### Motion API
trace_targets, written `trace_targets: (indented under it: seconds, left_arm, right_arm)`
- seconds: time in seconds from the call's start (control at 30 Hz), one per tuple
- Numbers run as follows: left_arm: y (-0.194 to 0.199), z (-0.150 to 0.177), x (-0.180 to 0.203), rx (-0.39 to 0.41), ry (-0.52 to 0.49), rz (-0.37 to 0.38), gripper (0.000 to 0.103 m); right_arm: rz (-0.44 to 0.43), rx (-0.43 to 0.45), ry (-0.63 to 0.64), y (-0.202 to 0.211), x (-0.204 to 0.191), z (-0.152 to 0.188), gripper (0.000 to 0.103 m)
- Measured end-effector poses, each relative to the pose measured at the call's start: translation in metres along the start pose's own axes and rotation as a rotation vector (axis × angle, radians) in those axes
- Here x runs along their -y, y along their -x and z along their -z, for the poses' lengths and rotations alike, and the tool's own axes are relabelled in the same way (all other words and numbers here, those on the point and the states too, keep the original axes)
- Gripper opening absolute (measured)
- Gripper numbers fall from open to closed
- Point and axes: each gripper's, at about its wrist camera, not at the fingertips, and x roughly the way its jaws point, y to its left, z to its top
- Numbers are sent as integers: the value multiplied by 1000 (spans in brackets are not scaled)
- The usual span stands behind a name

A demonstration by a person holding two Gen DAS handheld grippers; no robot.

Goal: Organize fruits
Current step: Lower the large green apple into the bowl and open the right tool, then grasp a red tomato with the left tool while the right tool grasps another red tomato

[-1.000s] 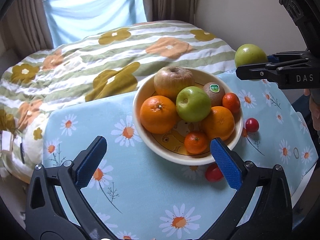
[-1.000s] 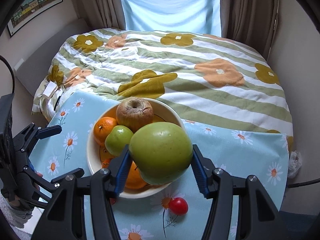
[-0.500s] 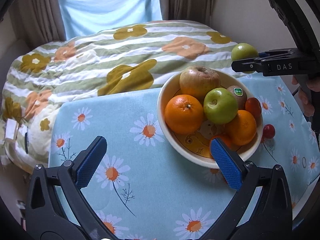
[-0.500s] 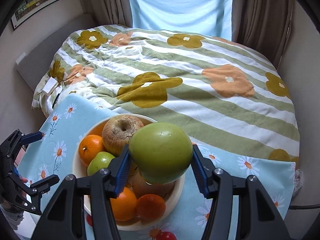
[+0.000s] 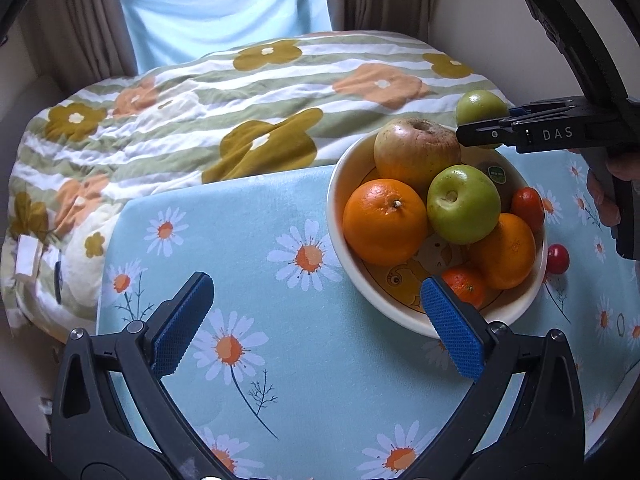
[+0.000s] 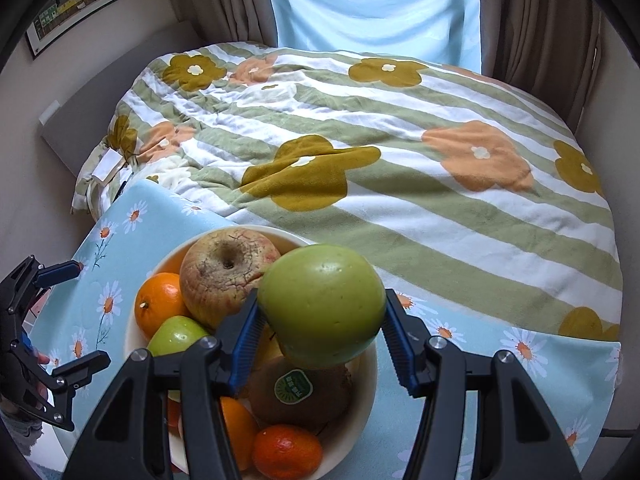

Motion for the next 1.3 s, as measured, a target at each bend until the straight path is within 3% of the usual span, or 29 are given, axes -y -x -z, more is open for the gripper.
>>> trace_targets:
  seconds: [0.07, 0.13, 0.2, 0.37, 0.4, 0.97, 1.3]
  left_arm:
    - [1, 1, 0, 0, -2, -3, 103]
    - [4, 2, 0, 3, -5, -7, 103]
    - [7, 4, -1, 5, -5, -10, 103]
    - [18, 6, 0, 11, -1, -12, 103]
    - [22, 6, 0, 15, -3, -12, 103]
    - [107, -6, 19, 145, -59, -23, 103]
    - [125, 17, 52, 110, -36, -22, 103]
  right_arm:
    - [-3, -5, -16, -3, 2, 2, 54]
    - [-27, 21, -32, 1, 3, 4, 63]
    - [-53, 45, -43, 6, 2, 4, 92]
    - [-45, 85, -44, 22, -2, 6, 96]
    - [-46, 91, -49, 27, -3, 8, 102]
    - [72, 229, -28, 162, -40, 28, 103]
    - [120, 220, 42, 205, -48, 77, 103]
